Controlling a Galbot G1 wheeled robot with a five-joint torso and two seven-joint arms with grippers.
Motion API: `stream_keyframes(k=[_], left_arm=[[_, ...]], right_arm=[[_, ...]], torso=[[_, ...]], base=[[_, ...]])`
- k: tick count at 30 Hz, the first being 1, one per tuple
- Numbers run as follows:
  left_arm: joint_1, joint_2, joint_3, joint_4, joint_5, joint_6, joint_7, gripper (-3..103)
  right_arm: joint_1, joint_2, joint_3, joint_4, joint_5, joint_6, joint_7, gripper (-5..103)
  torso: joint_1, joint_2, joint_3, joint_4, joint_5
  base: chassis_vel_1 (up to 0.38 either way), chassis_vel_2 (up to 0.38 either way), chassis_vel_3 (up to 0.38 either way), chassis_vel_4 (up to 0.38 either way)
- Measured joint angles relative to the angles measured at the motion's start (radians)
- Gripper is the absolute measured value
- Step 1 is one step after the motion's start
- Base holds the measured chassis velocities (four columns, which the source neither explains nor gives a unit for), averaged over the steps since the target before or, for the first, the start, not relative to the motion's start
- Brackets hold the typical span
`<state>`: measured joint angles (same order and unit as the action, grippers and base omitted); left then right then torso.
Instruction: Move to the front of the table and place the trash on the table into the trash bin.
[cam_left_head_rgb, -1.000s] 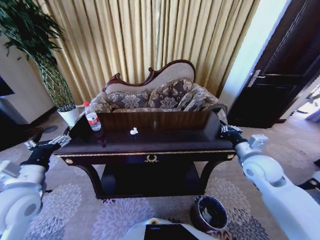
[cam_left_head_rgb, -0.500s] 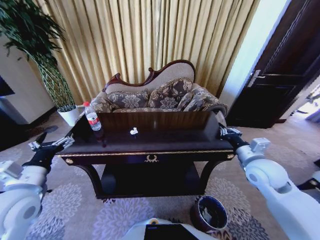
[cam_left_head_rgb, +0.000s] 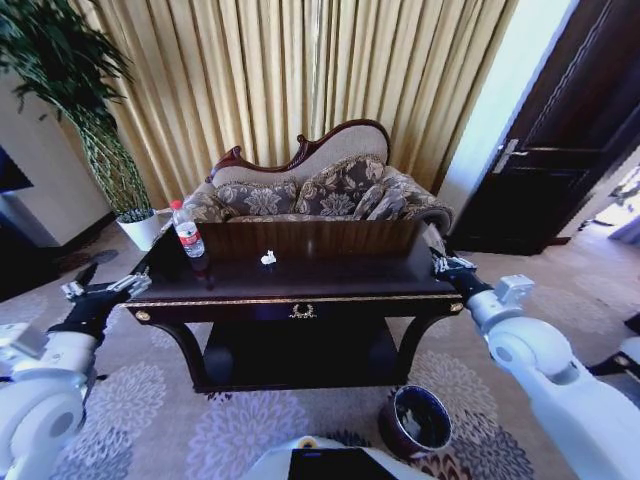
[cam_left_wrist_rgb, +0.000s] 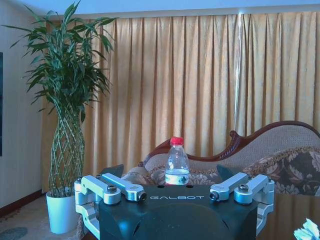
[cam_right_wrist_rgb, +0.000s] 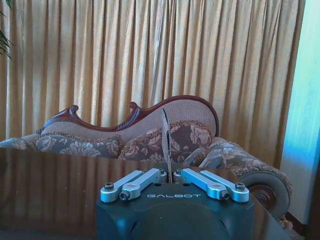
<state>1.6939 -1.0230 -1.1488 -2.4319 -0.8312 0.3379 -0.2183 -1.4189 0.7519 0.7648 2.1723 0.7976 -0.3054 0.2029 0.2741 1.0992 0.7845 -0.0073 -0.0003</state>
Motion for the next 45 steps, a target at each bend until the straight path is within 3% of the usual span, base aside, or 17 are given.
stream_keyframes(k=[28,37,41,45], left_arm=[[-0.010,-0.006,0.010,0.025,0.015,-0.016,0.010,100],[-0.017,-0.006,0.002,0.022,0.010,-0.017,0.010,100],[-0.022,-0.010,0.006,0.018,0.010,-0.018,0.009,100],[-0.021,-0.016,0.006,0.007,0.008,-0.018,0.007,100]], right_arm=[[0.028,0.006,-0.041,-0.032,-0.024,0.007,-0.007,1],[-0.205,0.009,0.115,-0.061,-0.019,0.012,-0.071,1],[-0.230,0.031,0.092,-0.123,-0.052,0.027,-0.099,1],[-0.192,0.096,-0.026,-0.285,-0.148,0.055,-0.131,1]], torso=[[0.000,0.000,0.000,0.0000,0.0000],[0.000,0.000,0.000,-0.0007,-0.0001],[0.000,0.000,0.000,-0.0002,-0.0002],[0.000,0.000,0.000,-0.0002,0.0003]], base=[[0.112,-0.112,-0.111,0.111],[0.000,0.000,0.000,0.000],[0.000,0.000,0.000,0.000],[0.000,0.000,0.000,0.000]])
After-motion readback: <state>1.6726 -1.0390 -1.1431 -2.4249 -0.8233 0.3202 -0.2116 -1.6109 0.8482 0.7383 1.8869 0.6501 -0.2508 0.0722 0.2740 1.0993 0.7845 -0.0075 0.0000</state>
